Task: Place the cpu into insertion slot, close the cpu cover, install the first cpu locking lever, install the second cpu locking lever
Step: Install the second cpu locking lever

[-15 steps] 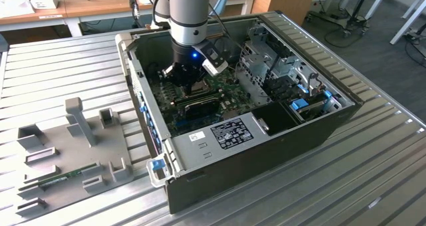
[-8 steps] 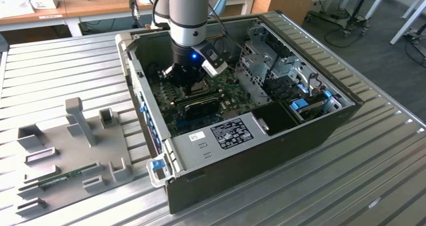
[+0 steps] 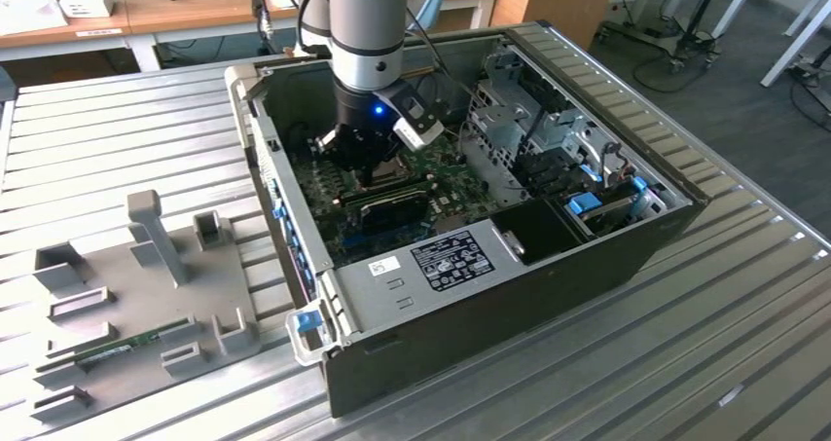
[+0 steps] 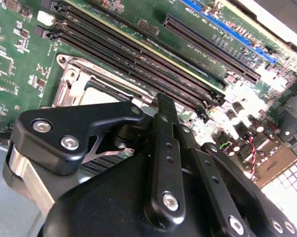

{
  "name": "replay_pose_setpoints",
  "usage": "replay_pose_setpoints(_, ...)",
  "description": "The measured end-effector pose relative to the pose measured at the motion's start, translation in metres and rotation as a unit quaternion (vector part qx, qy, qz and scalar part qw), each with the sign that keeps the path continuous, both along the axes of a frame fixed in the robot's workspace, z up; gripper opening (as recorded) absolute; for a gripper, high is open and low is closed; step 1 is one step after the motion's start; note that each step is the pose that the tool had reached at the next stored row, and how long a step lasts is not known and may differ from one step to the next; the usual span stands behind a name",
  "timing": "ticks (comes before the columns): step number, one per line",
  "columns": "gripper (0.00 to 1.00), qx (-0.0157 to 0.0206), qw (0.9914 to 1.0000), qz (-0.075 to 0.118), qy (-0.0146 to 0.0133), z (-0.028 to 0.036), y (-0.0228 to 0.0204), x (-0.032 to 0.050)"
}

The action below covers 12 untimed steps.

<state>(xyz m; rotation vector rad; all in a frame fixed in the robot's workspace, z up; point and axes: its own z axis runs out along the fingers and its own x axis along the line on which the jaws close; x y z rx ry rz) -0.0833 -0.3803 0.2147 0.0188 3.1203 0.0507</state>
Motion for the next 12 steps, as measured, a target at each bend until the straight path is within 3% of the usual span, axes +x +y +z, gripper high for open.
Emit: replay_pose_setpoints(12,0.11,0.0002,1.0,0.0,0.0006,-0.0009,0.0001,0.0)
